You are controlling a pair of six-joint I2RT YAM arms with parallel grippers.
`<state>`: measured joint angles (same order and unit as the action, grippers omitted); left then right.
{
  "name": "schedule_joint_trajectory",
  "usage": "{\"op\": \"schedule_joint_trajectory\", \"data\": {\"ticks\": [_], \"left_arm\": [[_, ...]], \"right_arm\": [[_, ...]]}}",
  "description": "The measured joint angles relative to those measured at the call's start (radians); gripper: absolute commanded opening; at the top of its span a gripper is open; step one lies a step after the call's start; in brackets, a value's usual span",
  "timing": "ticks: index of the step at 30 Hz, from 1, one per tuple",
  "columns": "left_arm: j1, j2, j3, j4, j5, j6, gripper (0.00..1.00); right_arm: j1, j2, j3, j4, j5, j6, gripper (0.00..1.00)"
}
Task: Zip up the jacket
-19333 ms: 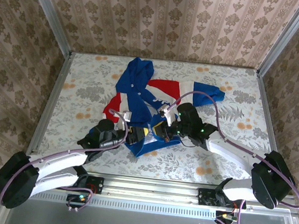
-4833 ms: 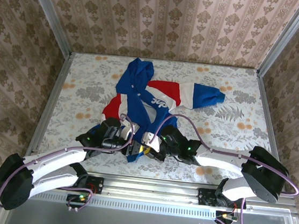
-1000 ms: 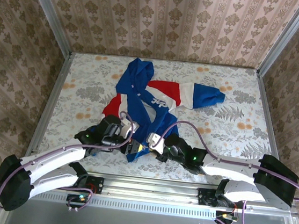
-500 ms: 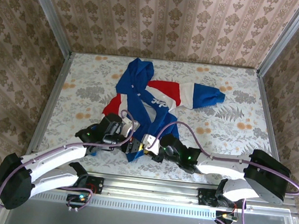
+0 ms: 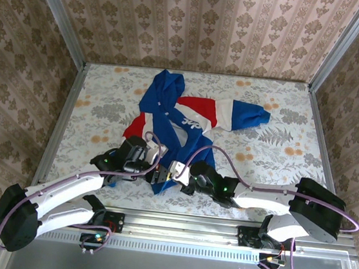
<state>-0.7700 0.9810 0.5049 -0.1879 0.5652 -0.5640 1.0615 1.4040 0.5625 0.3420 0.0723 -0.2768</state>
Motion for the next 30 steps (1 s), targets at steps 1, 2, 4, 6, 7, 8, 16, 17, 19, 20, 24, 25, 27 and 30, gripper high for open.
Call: {"op": "schedule_joint_trajectory", "data": {"ticks": [1,2,4,6,7,8,16,17,19,20,24,25,27,30], "left_arm": [[0.000,0.000,0.000,0.000,0.000,0.000,0.00],[0.000,0.000,0.000,0.000,0.000,0.000,0.00],[0.000,0.000,0.000,0.000,-0.001,0.000,0.00],[0.000,0.000,0.000,0.000,0.000,0.000,0.00],[0.000,0.000,0.000,0.000,0.000,0.000,0.00],[0.000,0.000,0.000,0.000,0.000,0.000,0.00],[-0.001,0.000,0.000,0.016,-0.011,0.000,0.00],[-0.001,0.000,0.000,0.016,-0.012,0.000,0.00],[-0.003,0.000,0.000,0.019,-0.015,0.000,0.00],[-0.004,0.000,0.000,0.020,-0.017,0.000,0.00],[-0.015,0.000,0.000,0.023,-0.031,0.000,0.00],[-0.016,0.000,0.000,0.023,-0.033,0.000,0.00],[-0.023,0.002,0.001,0.010,-0.034,0.001,0.00],[-0.037,0.006,0.002,-0.002,-0.038,0.001,0.00]], "right_arm": [[0.001,0.000,0.000,-0.001,0.000,0.002,0.00],[0.001,0.000,0.000,-0.002,0.000,0.002,0.00],[0.002,0.000,0.000,-0.002,0.000,0.003,0.00],[0.002,-0.006,0.000,-0.008,0.002,0.004,0.00],[0.002,-0.011,0.000,-0.013,0.005,0.009,0.00],[0.002,-0.017,0.001,-0.018,0.011,0.016,0.00],[-0.005,-0.027,0.076,-0.140,0.058,0.127,0.00],[-0.007,-0.027,0.080,-0.150,0.061,0.141,0.00],[-0.008,-0.027,0.089,-0.166,0.068,0.159,0.00],[-0.008,-0.027,0.092,-0.172,0.073,0.169,0.00],[-0.008,-0.027,0.098,-0.192,0.080,0.193,0.00],[-0.008,-0.027,0.099,-0.194,0.081,0.201,0.00],[-0.017,-0.027,0.100,-0.194,0.093,0.212,0.00],[-0.039,-0.027,0.106,-0.202,0.102,0.230,0.00]]}}
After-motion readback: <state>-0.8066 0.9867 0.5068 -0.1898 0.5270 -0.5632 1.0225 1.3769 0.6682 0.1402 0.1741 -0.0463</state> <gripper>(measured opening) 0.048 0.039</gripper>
